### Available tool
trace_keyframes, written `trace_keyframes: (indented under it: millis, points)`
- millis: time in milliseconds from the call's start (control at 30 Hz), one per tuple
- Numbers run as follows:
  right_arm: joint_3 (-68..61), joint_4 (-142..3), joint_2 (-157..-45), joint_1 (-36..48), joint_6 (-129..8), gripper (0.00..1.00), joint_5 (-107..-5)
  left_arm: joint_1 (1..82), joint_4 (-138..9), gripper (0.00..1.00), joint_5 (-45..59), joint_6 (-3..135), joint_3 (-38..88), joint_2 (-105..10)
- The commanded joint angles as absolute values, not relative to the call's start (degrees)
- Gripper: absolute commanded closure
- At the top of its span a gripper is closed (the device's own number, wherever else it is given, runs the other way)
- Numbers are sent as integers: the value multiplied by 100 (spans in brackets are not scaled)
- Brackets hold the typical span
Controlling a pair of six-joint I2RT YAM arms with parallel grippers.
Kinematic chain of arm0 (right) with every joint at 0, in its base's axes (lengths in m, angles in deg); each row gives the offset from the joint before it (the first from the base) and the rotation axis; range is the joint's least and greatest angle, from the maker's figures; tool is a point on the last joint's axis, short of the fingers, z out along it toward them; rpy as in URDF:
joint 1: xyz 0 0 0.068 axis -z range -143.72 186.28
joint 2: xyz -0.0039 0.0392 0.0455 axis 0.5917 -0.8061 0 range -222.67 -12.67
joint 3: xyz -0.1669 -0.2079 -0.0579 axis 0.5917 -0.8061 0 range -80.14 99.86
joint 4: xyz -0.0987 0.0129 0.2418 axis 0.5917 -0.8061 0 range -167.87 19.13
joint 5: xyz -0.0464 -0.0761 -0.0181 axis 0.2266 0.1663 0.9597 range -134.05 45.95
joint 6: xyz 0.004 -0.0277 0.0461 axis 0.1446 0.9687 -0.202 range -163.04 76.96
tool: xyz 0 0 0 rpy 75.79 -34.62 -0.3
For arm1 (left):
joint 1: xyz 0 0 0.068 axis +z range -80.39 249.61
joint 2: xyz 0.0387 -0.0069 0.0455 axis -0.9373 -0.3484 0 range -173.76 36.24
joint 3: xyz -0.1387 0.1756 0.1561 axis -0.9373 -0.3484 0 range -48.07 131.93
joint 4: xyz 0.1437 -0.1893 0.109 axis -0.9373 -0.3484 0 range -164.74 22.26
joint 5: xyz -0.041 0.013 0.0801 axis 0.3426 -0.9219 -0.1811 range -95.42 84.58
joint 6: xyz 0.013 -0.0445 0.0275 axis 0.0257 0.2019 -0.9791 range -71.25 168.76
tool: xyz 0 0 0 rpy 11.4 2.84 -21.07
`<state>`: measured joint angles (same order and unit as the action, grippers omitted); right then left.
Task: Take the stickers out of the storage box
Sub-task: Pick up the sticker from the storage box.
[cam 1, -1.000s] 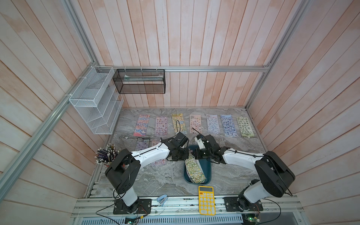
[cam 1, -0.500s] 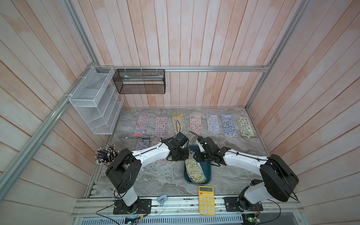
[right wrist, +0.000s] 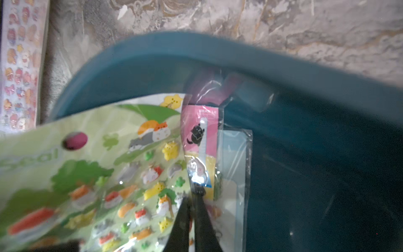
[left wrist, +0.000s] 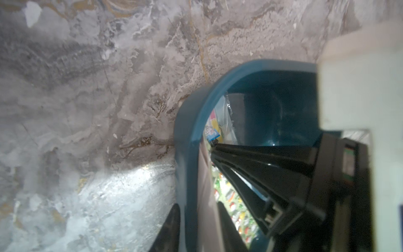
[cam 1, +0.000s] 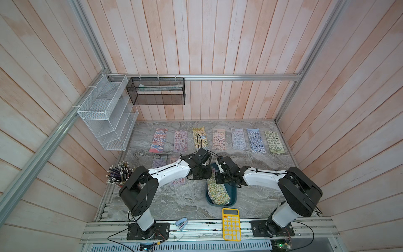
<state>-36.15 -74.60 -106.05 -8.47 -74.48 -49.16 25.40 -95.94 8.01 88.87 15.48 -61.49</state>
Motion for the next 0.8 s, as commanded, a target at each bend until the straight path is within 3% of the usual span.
trace_keyframes:
  millis: [0,133,367,600,767]
  points:
    - [-3778,-7472,-11016,-863,-7553,92,-5023,2601,-9553,56,737,8866,1723,-5920]
    - [-3803,-7342,-11117,-859,-7582,92,-5117,2652,-9732,47,433,8823,1727,-5661]
    - [-3839,-7254,-11199,-863,-7609,92,-5148,2711,-9872,42,-181,8822,1640,-5097]
    - [-3840,-7236,-11236,-861,-7609,92,-5147,2712,-9937,43,-81,8828,1585,-5210]
    - [-3856,-7228,-11200,-863,-7617,92,-5118,2705,-9898,49,50,8839,1579,-5452]
